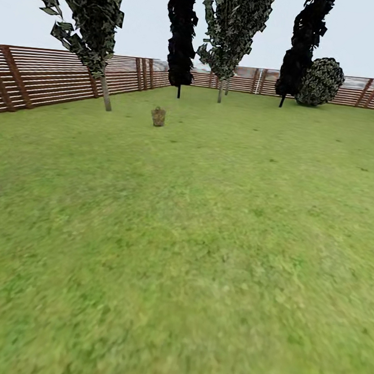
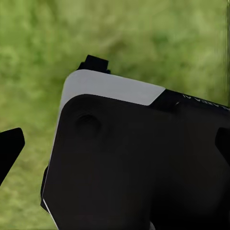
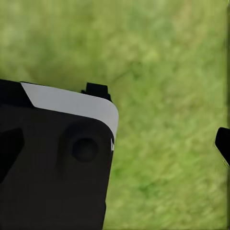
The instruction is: Take the three Easter eggs out of the wicker basket on the lawn in the garden, then place them on the lawn next to a single tree (choose any tree) so that all three eggs are next to the same tree and none are left in the basket.
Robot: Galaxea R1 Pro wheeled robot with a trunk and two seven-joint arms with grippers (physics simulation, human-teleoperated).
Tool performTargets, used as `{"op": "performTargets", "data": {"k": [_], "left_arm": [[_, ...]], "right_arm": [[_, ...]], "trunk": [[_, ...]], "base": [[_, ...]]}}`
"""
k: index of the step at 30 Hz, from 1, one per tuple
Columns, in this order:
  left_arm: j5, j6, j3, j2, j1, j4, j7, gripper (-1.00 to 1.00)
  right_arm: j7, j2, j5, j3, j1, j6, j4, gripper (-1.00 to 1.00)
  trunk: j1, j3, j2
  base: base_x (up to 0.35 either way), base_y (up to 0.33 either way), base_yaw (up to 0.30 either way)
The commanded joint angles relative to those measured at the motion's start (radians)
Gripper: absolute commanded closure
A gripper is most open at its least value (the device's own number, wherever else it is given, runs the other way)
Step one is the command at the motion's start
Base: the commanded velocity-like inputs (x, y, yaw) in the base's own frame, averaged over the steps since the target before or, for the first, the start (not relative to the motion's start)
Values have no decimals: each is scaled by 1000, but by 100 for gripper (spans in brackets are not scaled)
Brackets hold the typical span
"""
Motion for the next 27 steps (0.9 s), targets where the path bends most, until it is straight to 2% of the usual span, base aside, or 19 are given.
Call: {"op": "performTargets", "data": {"k": [1, 27], "left_arm": [[4, 1, 3, 0, -1, 2, 0, -100], [4, 2, 3, 1, -1, 0, -1, -100]], "right_arm": [[-6, 0, 8, 4, -1, -2, 2, -100], [-6, 1, 13, 5, -1, -2, 3, -100]], "trunk": [[1, -1, 0], [1, -1, 0]], "base": [[324, -94, 0], [324, -94, 0]]}}
